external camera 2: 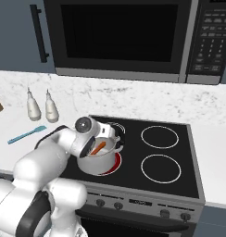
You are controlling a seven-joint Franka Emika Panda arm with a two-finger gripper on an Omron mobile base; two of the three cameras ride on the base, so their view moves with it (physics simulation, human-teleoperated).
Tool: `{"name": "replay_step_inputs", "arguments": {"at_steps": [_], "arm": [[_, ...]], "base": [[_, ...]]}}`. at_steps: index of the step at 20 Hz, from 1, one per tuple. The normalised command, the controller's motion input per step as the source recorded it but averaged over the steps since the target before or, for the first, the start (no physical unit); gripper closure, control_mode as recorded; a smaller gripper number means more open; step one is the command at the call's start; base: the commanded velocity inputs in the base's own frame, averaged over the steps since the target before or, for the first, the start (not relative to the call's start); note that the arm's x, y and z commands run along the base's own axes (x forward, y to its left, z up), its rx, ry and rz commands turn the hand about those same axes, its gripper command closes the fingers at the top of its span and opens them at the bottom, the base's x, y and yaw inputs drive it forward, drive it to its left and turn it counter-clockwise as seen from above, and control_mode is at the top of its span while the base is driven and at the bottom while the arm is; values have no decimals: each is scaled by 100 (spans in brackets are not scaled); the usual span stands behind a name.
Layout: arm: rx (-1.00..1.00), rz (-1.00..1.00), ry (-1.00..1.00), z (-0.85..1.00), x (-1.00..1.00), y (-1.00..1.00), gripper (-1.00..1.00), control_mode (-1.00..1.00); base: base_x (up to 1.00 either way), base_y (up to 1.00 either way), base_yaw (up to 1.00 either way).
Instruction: Put the onion and carrot in the pot. Retrieve the spatula and lightly stir the vegetables in the pot.
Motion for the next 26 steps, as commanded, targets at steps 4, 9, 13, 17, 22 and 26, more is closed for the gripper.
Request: {"name": "replay_step_inputs", "arguments": {"at_steps": [4, 9, 13, 17, 22, 26], "arm": [[0, 0, -1, 75, -29, 24, -100, -100], [0, 0, 7, 100, -50, 59, -100, -100], [0, -1, 21, 90, -56, 80, -100, -100], [0, -1, 19, 35, -58, 98, -100, -100], [0, -5, 10, 1, -46, 100, -100, -100], [0, -16, 2, -20, -16, 100, -100, -100]], "base": [[0, 0, 0], [0, 0, 0], [0, 0, 0], [0, 0, 0], [0, 0, 0], [0, 0, 0]]}}
